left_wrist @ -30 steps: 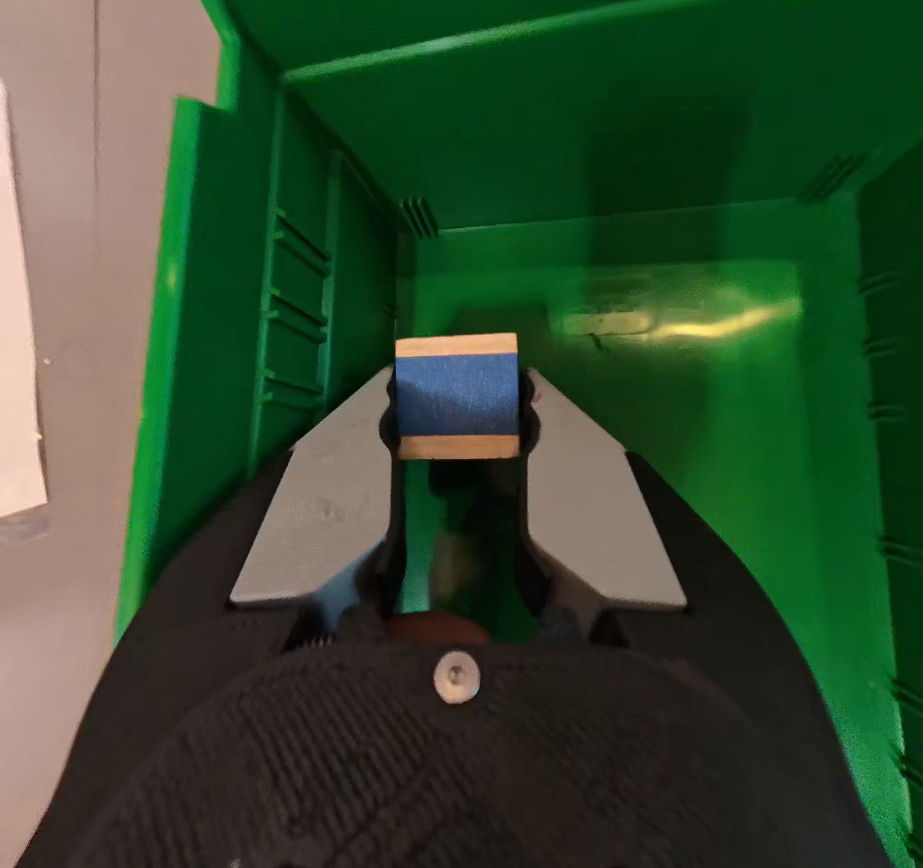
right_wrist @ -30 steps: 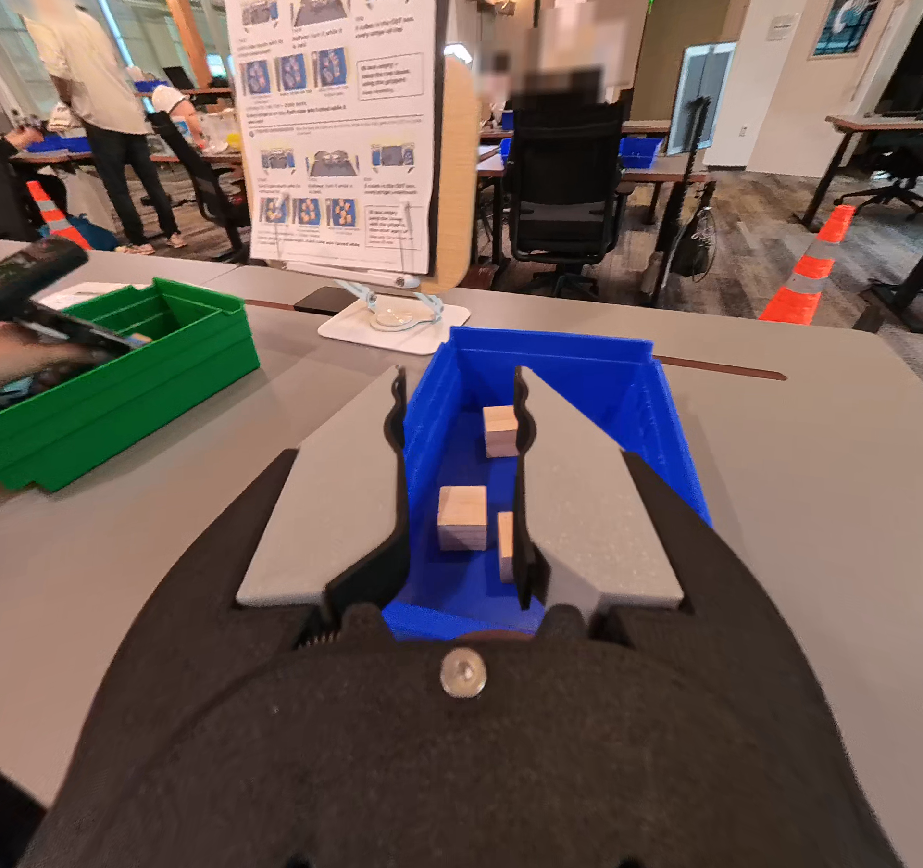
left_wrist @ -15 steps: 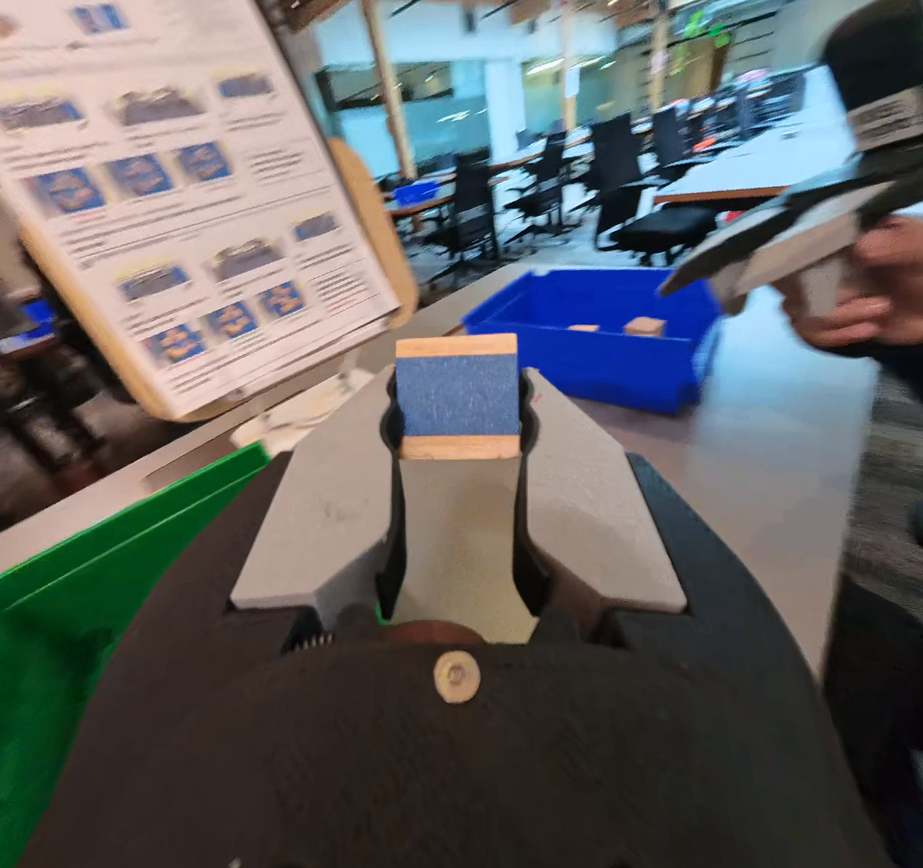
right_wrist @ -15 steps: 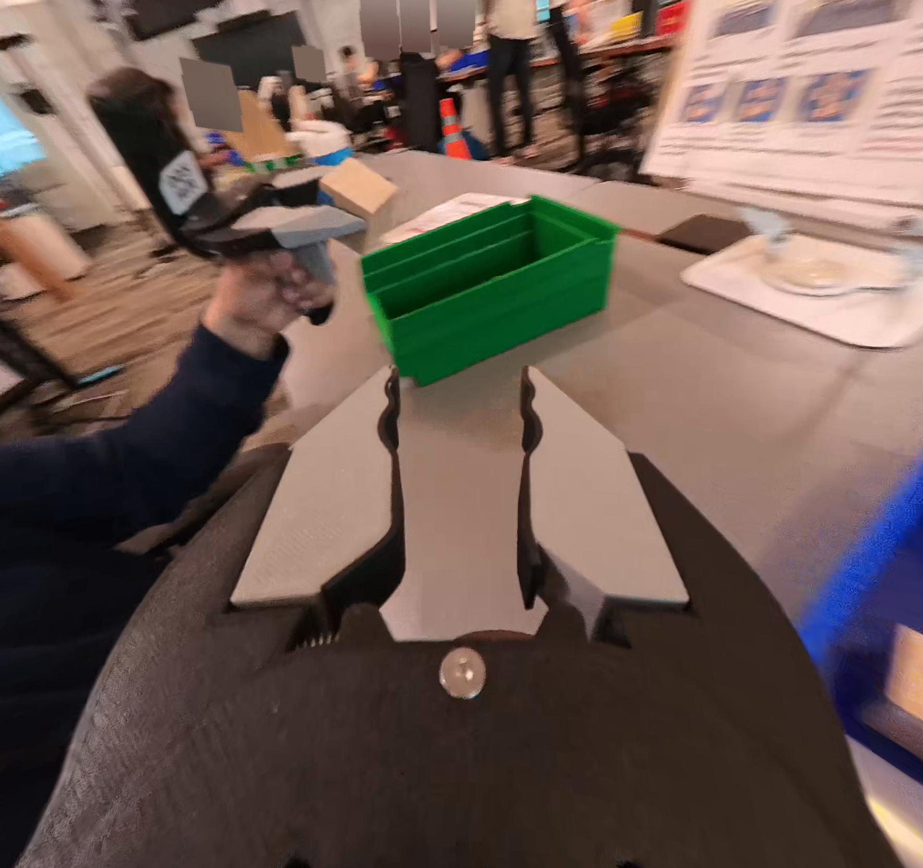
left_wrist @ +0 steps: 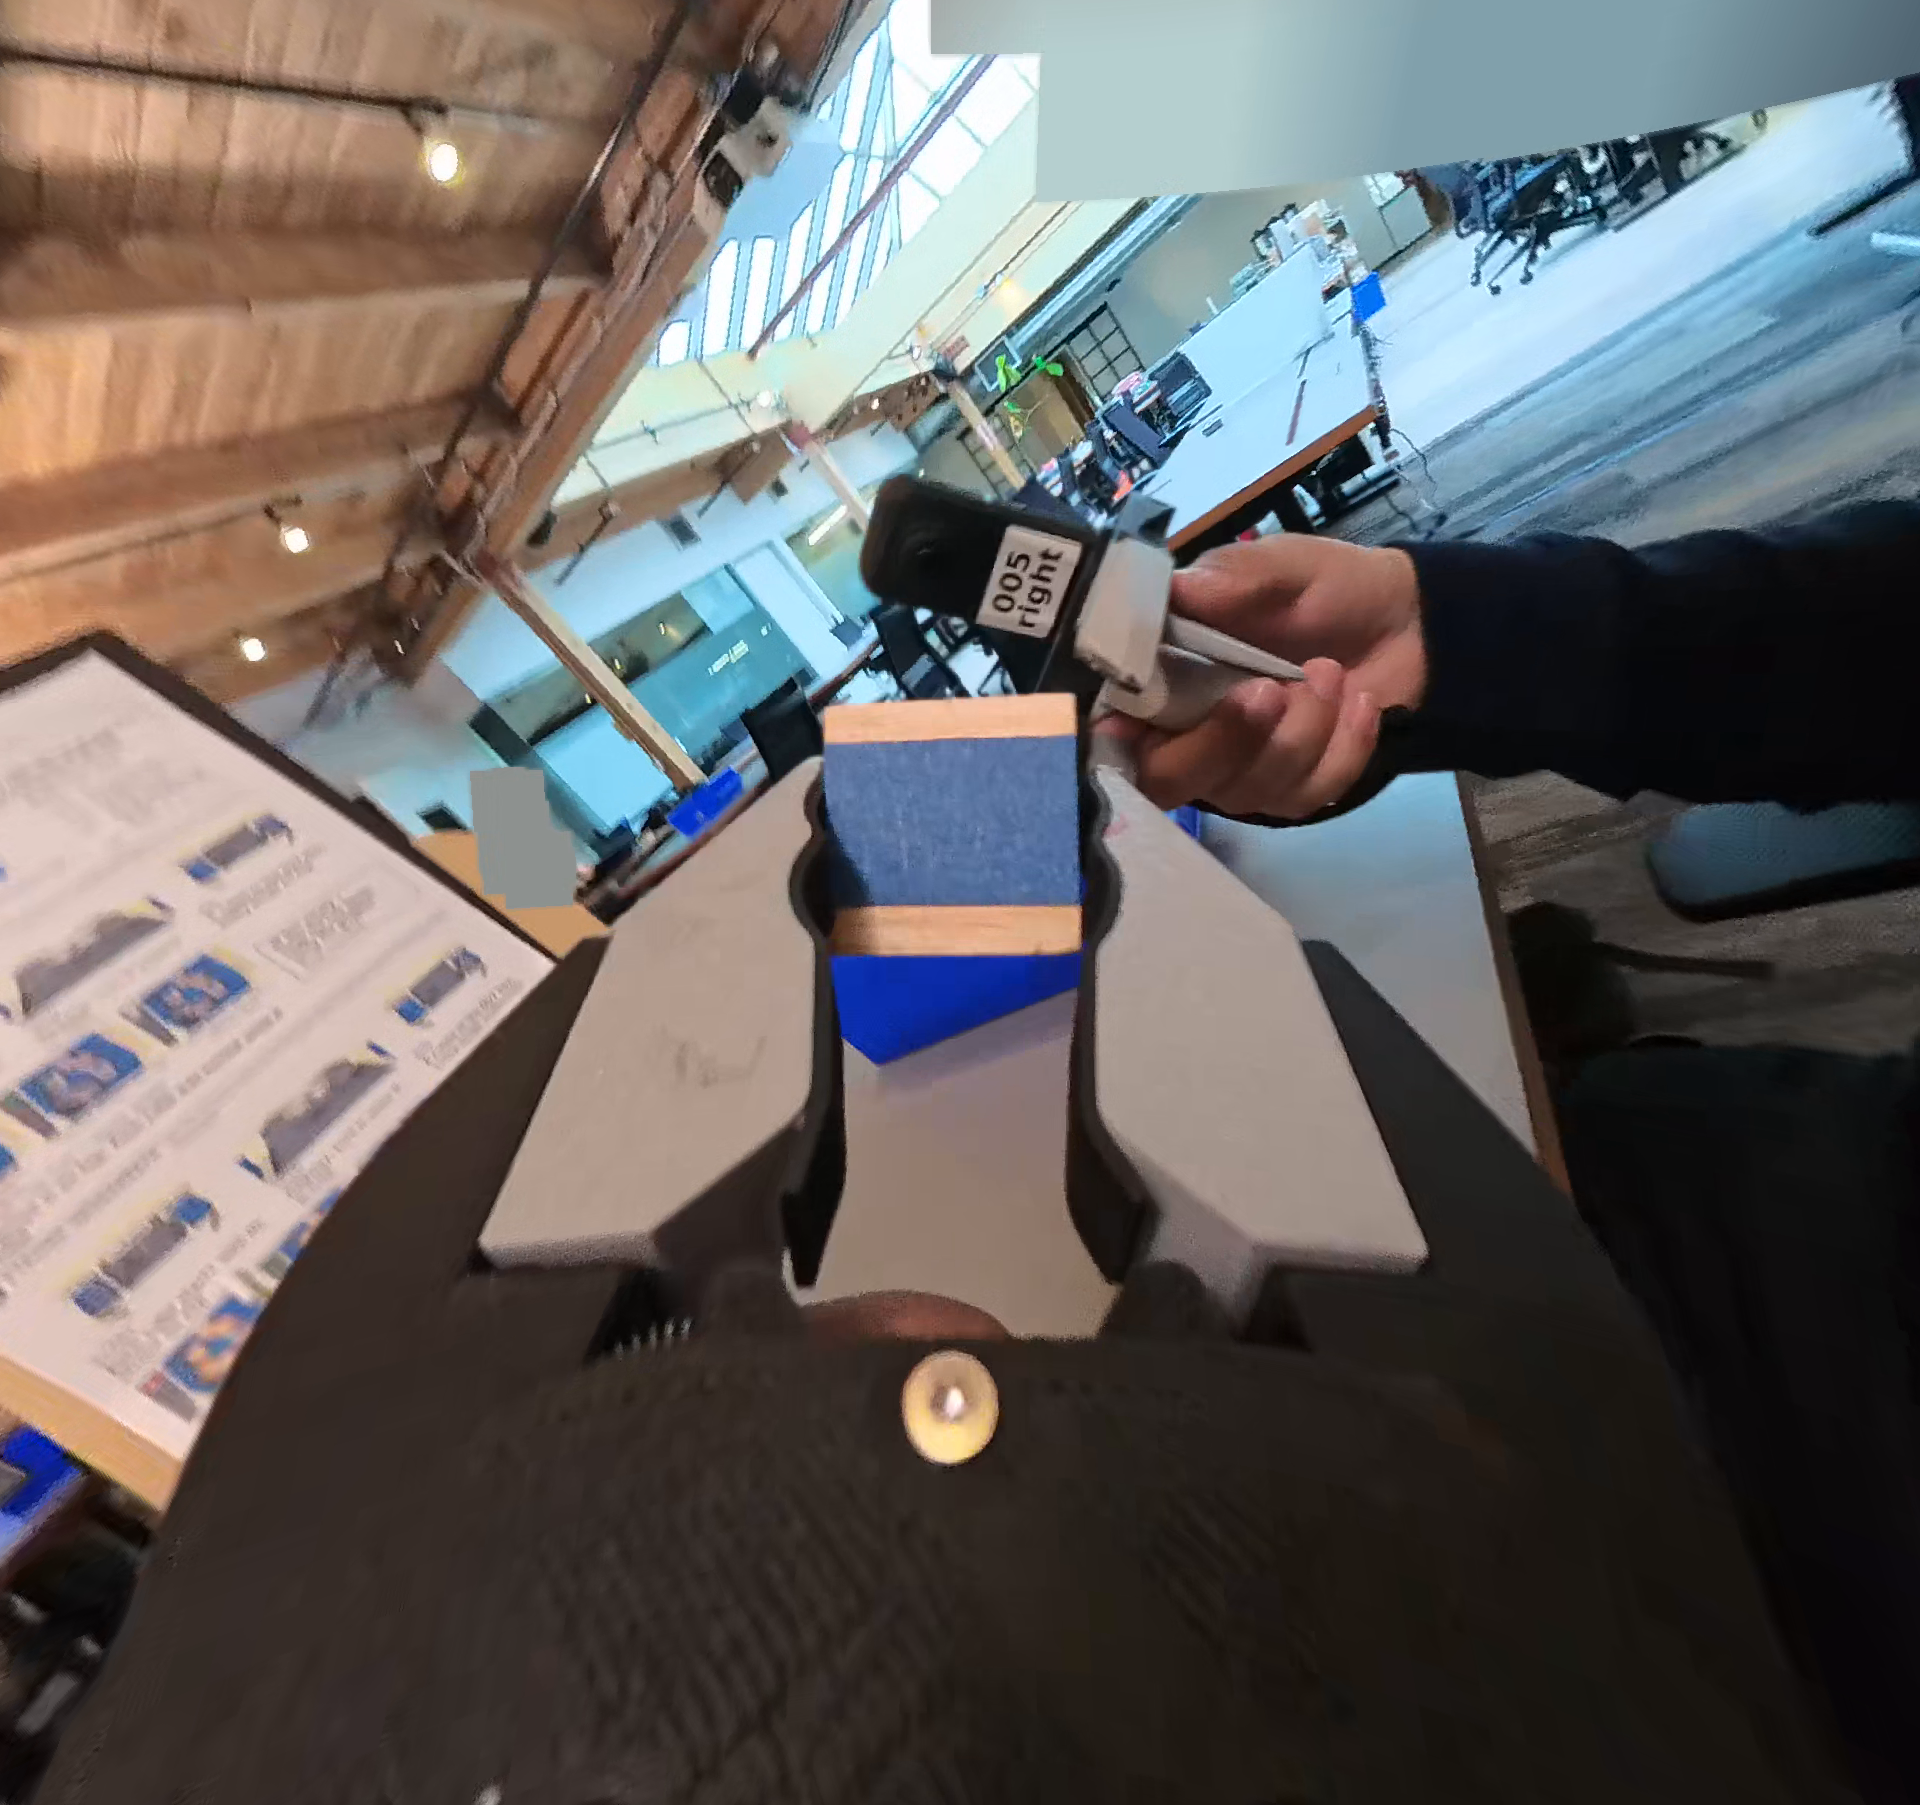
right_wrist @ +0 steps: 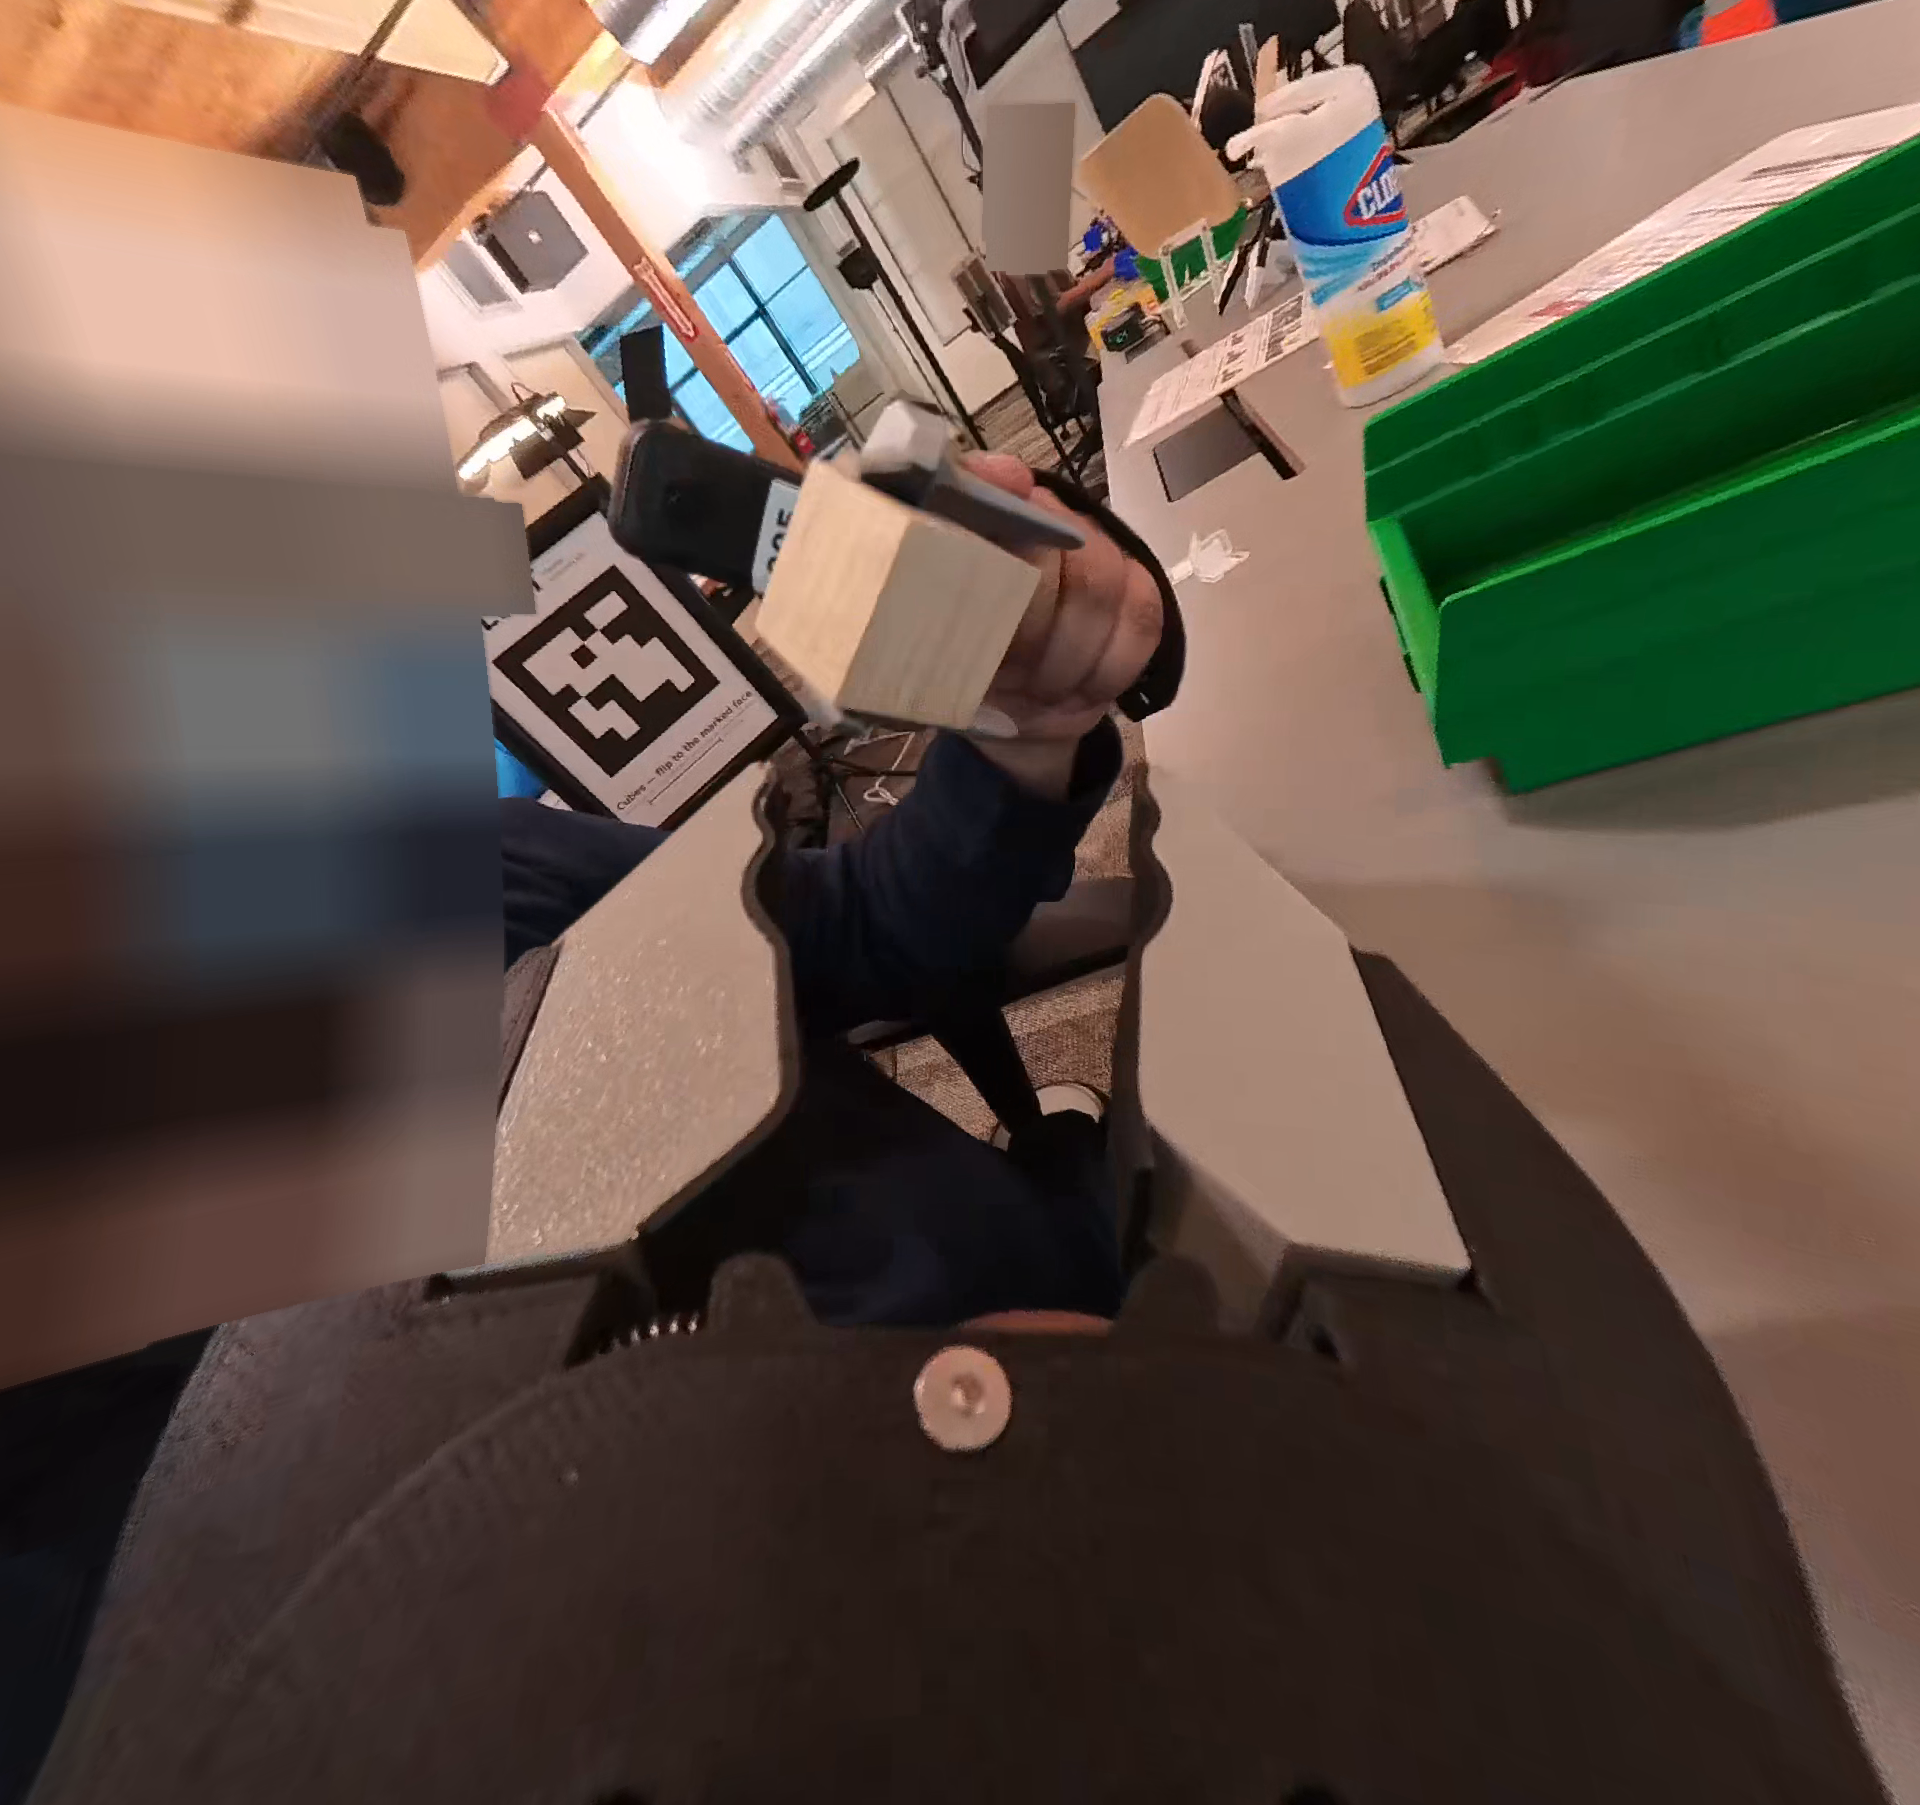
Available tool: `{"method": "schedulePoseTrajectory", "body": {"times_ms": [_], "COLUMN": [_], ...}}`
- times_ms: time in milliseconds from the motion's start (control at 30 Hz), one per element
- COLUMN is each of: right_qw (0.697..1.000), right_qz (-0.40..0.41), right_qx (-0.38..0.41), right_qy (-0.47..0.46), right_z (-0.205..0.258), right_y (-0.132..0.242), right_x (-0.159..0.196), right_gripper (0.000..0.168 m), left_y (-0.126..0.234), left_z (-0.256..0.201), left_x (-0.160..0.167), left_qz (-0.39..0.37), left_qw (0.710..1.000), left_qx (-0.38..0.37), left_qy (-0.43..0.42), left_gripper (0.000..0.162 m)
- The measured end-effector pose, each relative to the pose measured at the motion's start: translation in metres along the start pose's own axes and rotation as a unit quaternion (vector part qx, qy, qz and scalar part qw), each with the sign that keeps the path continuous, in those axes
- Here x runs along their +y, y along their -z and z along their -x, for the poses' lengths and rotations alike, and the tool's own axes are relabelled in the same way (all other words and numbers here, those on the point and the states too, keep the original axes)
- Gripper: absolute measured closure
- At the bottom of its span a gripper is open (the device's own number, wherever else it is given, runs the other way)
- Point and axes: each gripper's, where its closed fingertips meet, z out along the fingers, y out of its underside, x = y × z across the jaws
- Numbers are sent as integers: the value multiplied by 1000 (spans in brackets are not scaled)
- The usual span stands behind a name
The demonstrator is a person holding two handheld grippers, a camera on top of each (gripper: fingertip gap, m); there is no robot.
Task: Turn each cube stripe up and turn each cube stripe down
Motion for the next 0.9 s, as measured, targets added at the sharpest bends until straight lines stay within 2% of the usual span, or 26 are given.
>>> {"method": "schedulePoseTrajectory", "body": {"times_ms": [33,167,433,700,900], "right_qw": [1000,1000,1000,999,1000], "right_qz": [6,12,4,16,3], "right_qx": [2,6,-3,-17,-13], "right_qy": [3,13,23,24,19], "right_z": [0,4,17,25,21], "right_y": [-1,-3,-1,-12,-7], "right_x": [2,4,0,6,1], "right_gripper": [103,103,103,98,98], "left_y": [0,-1,0,-7,-2], "left_z": [-4,-14,-18,-29,-19], "left_x": [-2,-8,-11,-1,5], "left_qz": [-7,-26,-38,-20,-18], "left_qw": [1000,998,997,996,996], "left_qx": [2,4,13,23,14], "left_qy": [-20,-63,-62,-89,-80], "left_gripper": [117,117,117,117,117]}}
